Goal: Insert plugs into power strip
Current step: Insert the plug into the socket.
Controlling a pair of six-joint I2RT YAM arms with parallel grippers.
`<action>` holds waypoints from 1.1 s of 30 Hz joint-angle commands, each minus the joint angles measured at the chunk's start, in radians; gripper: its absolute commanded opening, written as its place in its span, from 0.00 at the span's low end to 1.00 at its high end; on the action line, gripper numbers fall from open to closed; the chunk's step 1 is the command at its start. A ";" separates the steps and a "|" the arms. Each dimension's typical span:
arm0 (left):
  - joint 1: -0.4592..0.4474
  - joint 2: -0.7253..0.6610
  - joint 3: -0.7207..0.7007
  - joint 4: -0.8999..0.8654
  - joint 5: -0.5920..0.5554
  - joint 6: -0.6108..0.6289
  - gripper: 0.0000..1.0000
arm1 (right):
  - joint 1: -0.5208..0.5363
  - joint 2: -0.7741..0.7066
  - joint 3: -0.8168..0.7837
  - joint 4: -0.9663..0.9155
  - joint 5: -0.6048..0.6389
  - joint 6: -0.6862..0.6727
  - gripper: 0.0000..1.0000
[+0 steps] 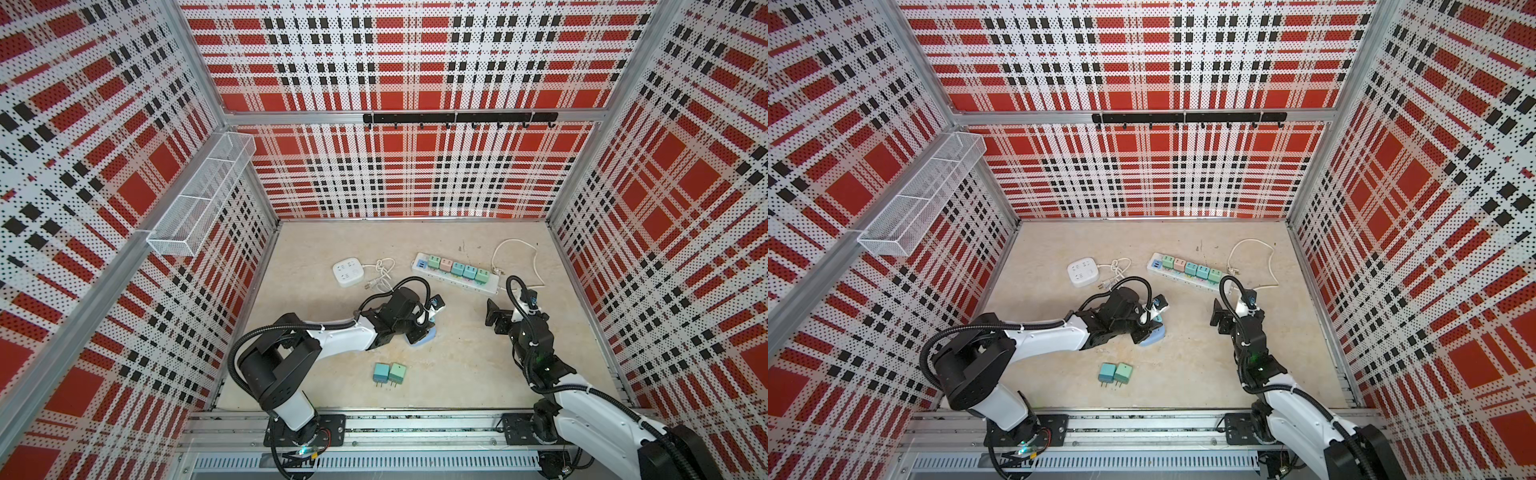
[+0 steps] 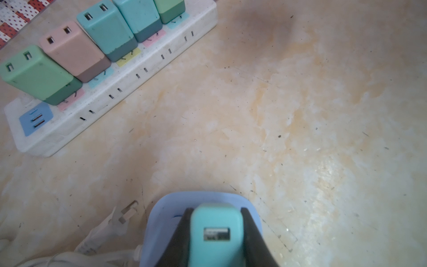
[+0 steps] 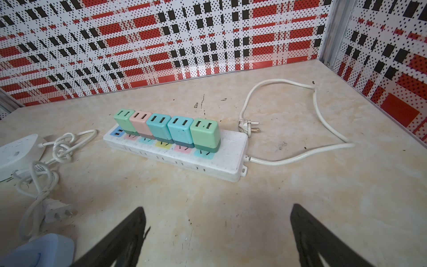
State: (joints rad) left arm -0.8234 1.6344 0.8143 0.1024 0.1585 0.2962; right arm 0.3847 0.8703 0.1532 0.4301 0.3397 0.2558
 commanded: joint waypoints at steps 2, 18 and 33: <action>-0.001 0.006 0.013 0.027 0.010 -0.005 0.00 | -0.002 0.009 0.022 0.047 -0.010 0.003 0.98; 0.000 0.100 -0.008 0.104 0.050 -0.131 0.00 | -0.002 0.009 0.022 0.047 -0.011 0.004 0.98; -0.023 0.148 -0.036 0.117 -0.011 -0.187 0.00 | -0.002 0.008 0.020 0.047 -0.013 0.005 0.98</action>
State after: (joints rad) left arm -0.8295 1.7287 0.8139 0.2916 0.1799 0.1341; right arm 0.3840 0.8703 0.1532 0.4305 0.3363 0.2558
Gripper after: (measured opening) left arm 0.289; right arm 0.979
